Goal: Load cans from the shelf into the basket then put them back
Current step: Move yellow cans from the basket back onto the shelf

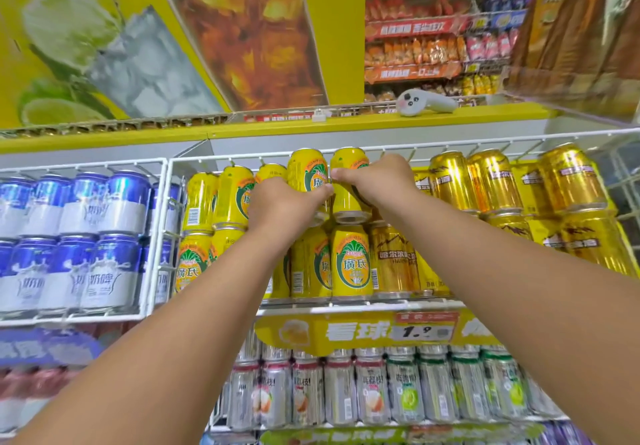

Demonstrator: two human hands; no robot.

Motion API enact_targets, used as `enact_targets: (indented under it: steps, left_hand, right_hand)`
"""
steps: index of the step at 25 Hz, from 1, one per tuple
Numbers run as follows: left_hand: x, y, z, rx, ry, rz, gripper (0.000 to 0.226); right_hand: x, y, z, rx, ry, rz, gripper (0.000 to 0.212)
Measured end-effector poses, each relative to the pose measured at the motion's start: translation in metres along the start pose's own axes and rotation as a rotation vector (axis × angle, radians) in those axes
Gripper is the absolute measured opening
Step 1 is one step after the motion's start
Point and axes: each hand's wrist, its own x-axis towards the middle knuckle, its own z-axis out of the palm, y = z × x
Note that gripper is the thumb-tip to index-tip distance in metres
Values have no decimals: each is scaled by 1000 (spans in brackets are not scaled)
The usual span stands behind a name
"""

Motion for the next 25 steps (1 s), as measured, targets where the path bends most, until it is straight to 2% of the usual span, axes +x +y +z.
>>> enact_targets:
  steps: [5,10,15,20,25]
  left_hand:
    - [6,-1,7,59,51,58,61]
    - [1,-8,12,94,156,135,78]
    - [6,-14,17,143,162,144,74]
    - [7,-16,22,157,184,161,74]
    - [3,-22,24,176,208,233,77]
  right_hand:
    - [1,-3,2,-80,-13,-22,74]
    - [-4,-2,6,-199,-8,-66,53]
    - [-11,-5,13,-366,51,-89,54]
    - [-14,-7,18,-527,120,-137,80]
    - [-14,-7,19,-692,183,-178,79]
